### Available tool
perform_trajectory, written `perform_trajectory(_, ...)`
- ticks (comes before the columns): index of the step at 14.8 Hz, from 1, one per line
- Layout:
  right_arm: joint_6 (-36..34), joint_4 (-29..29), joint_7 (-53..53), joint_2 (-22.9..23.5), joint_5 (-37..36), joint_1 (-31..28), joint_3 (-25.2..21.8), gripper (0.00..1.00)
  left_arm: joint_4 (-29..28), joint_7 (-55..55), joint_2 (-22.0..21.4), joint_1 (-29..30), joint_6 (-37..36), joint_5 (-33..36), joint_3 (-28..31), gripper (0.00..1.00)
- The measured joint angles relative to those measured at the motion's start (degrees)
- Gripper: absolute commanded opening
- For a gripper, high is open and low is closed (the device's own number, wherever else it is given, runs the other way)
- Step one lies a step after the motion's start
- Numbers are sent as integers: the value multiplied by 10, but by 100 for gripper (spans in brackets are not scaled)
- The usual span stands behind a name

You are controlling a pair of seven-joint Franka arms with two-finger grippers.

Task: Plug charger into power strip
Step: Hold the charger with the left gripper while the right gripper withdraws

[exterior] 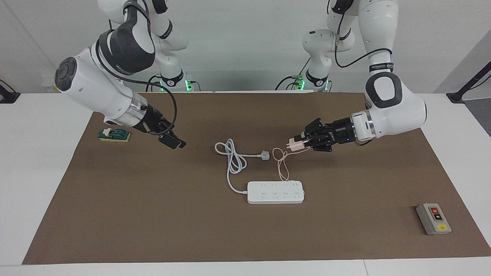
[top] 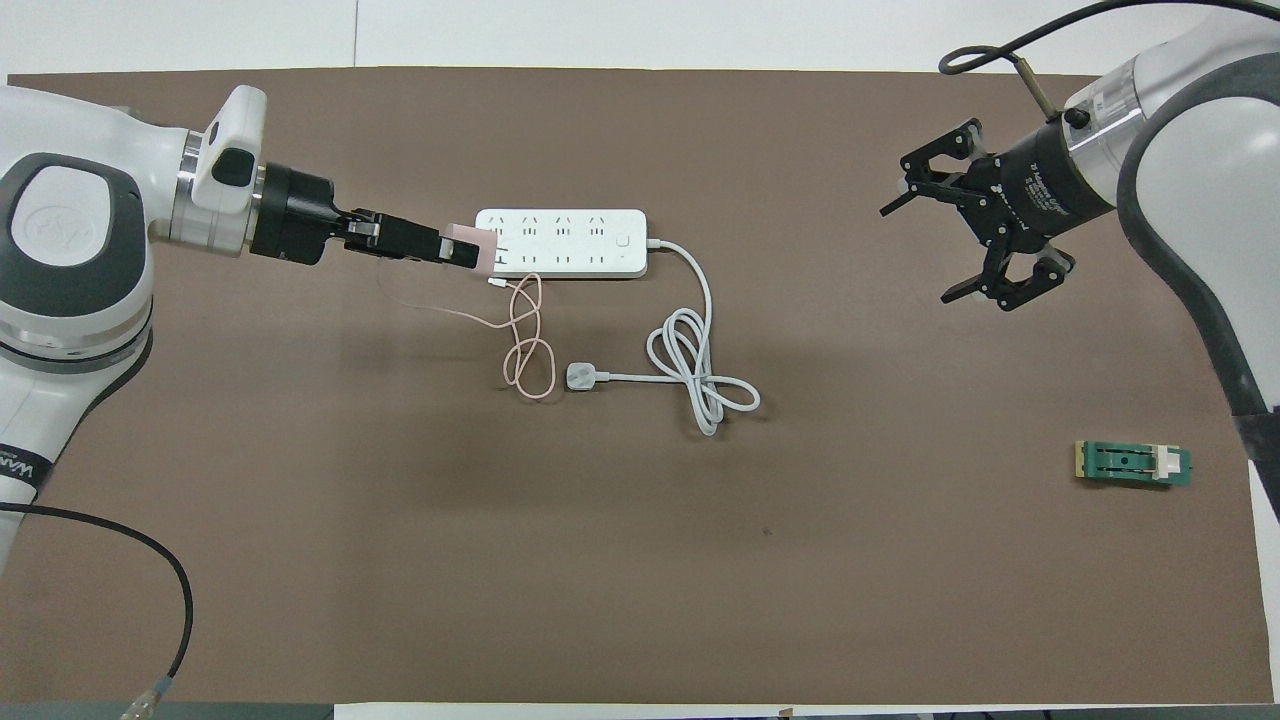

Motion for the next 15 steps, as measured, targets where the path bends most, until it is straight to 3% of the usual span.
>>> perform_trajectory(5,0,-2,-200,-1,-88,-2,1,100,27,160,17,-18,8,206,-4,0)
perform_trajectory(8,0,-2,-344,-2,-116,-15,0,100,72,205,36,-47,21,323,-5,0)
perform_trajectory(12,0,-2,-453,-14,-169,-28,0,100,95,244,55,-91,117,433,-6,0)
perform_trajectory(15,-3,-10,-497,-44,-213,-27,1,100,95,271,67,-104,144,483,-6,0)
